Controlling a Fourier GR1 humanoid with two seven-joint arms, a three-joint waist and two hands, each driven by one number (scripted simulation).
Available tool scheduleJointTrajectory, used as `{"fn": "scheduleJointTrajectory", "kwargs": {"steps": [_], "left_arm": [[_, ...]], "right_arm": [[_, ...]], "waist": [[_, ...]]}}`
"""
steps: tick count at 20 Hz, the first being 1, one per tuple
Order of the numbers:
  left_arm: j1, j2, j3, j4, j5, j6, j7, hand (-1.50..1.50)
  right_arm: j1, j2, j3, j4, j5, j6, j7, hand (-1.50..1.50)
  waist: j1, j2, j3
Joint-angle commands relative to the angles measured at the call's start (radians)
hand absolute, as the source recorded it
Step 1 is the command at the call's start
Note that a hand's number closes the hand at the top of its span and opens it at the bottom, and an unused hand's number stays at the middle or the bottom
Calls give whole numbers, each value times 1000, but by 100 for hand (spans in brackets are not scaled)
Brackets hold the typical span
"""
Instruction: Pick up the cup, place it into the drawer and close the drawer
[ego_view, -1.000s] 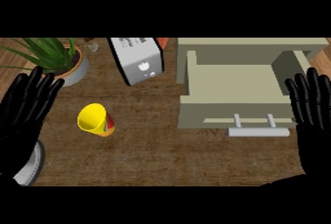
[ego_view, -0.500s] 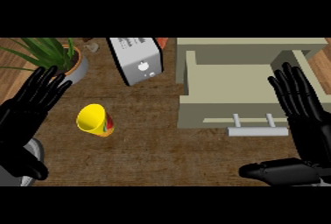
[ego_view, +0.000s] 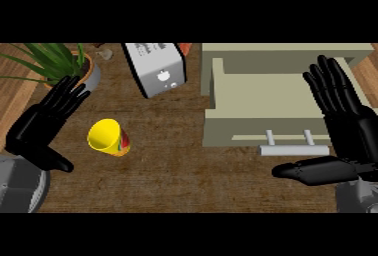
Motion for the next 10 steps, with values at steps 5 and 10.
{"fn": "scheduleJointTrajectory", "kwargs": {"steps": [5, 10], "left_arm": [[-39, -9, -15, 337, -279, 12, -327, -150], [-168, 1, -21, 590, -347, 32, -412, -150]], "right_arm": [[-27, 30, 20, 26, 59, -38, -25, -150], [12, -24, -34, -30, -5, 28, -4, -150]], "waist": [[-7, 1, -1], [-10, 1, -1]]}}
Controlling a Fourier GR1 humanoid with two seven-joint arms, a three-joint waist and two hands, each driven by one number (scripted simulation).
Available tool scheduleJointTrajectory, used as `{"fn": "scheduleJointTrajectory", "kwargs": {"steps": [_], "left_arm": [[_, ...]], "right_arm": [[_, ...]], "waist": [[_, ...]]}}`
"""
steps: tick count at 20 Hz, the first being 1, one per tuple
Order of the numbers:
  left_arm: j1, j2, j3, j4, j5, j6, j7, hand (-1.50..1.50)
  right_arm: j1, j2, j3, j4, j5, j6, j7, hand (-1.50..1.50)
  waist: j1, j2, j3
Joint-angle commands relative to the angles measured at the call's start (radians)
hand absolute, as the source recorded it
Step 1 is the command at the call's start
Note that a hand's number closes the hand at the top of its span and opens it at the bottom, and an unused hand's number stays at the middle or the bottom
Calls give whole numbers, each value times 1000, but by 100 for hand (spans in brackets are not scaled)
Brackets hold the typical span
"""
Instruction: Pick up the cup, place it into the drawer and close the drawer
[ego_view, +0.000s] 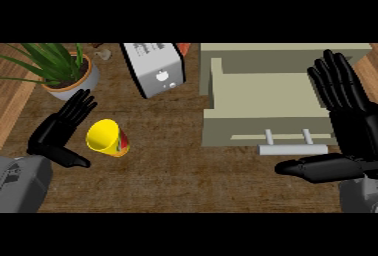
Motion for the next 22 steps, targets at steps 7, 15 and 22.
{"fn": "scheduleJointTrajectory", "kwargs": {"steps": [7, 15, 22], "left_arm": [[-22, 30, -46, 372, -195, 33, -387, -150], [-101, -8, -54, 510, -231, 109, -490, -150], [-140, -13, -41, 547, -219, 99, -523, -150]], "right_arm": [[-57, -22, -46, 58, -23, 19, -17, -150], [-70, -20, -32, -20, -40, 4, 77, -150], [-90, -52, -66, 59, -73, 51, 40, -150]], "waist": [[-6, 6, -1], [-26, 10, -4], [-30, 17, -5]]}}
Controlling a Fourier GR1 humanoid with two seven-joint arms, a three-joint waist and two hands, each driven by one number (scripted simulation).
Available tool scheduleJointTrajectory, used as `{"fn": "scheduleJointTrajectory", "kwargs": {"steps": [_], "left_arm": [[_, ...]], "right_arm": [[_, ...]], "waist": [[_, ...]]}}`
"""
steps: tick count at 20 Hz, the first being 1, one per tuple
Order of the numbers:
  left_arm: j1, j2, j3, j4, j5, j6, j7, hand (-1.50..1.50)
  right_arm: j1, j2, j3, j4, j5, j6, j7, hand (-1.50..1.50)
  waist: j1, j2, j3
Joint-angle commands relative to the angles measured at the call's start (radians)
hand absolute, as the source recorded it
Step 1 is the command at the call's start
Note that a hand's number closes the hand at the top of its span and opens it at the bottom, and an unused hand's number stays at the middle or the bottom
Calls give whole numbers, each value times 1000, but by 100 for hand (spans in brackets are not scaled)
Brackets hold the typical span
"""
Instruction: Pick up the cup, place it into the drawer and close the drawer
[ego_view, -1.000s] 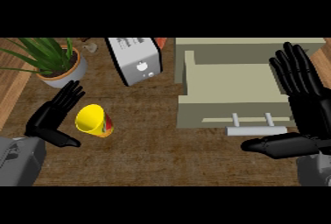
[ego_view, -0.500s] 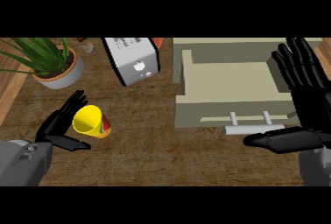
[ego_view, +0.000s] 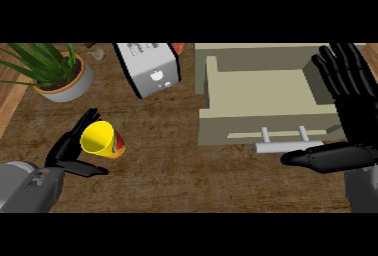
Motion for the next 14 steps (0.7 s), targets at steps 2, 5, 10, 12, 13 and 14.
{"fn": "scheduleJointTrajectory", "kwargs": {"steps": [2, 5, 10, 12, 13, 14], "left_arm": [[-18, -1, 1, 43, -9, -88, -127, -150], [-29, -25, 6, 52, -4, -76, -140, -150], [-91, -27, -1, 67, -13, -81, -101, -150], [-49, -54, -9, 62, -21, -68, -168, -150], [-65, -54, -8, 73, -19, -91, -144, -150], [-42, -60, -19, 70, -29, -84, -174, -150]], "right_arm": [[27, -18, -19, -26, -23, 26, -13, -150], [-23, 0, -7, 30, -3, -4, 3, -150], [3, -4, -5, 1, -10, 12, -6, -150], [1, -10, -1, 10, -10, 24, -10, -150], [-16, -2, -4, 24, 2, 7, -19, -150], [-33, -30, -25, 28, -25, 27, 8, -150]], "waist": [[-6, -1, 0], [-3, 4, -1], [-16, 5, -1], [-8, 4, -1], [-13, 9, -2], [-14, 9, -2]]}}
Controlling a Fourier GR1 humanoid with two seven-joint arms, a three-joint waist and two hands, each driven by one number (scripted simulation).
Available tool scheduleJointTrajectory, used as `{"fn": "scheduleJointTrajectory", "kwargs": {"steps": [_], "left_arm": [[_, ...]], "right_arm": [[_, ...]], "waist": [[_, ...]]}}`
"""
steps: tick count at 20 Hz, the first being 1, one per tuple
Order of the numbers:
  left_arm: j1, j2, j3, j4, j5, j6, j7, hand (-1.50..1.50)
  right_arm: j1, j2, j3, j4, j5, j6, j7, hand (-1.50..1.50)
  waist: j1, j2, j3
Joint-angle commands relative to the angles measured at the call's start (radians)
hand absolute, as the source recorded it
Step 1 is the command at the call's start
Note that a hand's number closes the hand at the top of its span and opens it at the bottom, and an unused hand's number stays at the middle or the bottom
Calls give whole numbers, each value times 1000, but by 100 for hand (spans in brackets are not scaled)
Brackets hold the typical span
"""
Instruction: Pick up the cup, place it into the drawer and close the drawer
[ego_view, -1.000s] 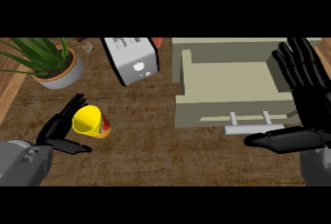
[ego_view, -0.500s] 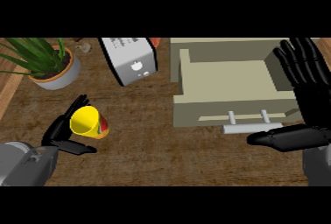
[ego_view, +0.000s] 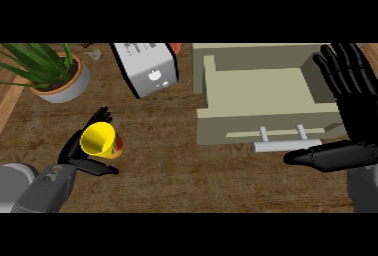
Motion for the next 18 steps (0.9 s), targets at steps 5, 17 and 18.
{"fn": "scheduleJointTrajectory", "kwargs": {"steps": [5, 17, 18], "left_arm": [[-18, -35, -7, 7, 14, -244, -93, 150], [32, -107, 146, -78, 104, 378, -219, 150], [41, -95, 188, -78, 138, 408, -218, 150]], "right_arm": [[-14, 9, -4, -11, 13, -28, 14, -150], [-4, 1, -16, 23, 2, -7, -9, -150], [19, -6, -14, -4, -1, 2, -2, -150]], "waist": [[2, -4, 0], [30, -10, 3], [26, -13, 3]]}}
